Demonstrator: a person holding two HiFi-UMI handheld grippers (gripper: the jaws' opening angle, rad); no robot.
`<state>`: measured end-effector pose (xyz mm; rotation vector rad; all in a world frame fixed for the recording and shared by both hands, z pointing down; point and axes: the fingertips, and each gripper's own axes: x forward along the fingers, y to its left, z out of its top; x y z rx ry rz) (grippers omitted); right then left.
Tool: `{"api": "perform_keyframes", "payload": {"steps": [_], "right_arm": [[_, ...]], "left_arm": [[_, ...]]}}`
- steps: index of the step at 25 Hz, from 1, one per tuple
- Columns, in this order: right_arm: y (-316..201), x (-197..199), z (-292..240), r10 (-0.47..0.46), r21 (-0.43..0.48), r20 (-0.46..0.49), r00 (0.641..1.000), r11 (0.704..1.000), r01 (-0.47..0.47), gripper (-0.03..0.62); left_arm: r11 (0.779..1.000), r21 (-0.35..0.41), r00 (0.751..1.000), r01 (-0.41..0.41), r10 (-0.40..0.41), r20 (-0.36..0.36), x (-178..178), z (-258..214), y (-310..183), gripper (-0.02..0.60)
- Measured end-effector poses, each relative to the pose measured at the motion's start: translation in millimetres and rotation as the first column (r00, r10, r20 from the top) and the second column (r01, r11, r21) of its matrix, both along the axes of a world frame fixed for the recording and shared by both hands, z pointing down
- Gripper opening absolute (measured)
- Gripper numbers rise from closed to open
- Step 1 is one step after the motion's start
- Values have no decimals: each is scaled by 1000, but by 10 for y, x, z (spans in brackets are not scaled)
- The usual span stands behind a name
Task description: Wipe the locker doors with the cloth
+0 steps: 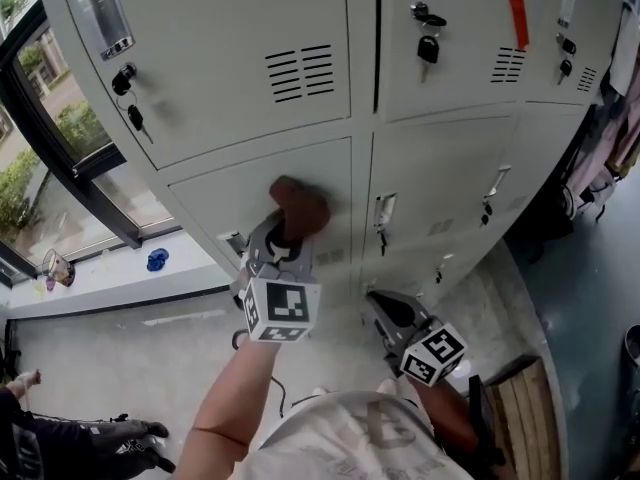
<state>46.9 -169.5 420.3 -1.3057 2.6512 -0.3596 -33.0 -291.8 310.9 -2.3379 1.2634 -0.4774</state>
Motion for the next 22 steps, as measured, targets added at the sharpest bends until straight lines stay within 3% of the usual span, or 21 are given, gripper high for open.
{"api": "perform_keyframes", "payload": {"steps": [15,22], "right_arm": [[-58,386,7,2,8,9,1000,1000,-2,9],[-82,464,18,-7,9,16,1000,1000,7,9]], "left_arm": [[993,-72,994,-93,96,46,785,64,-30,87],[986,-105,982,-129,142,125,1078,233,-34,86]]}}
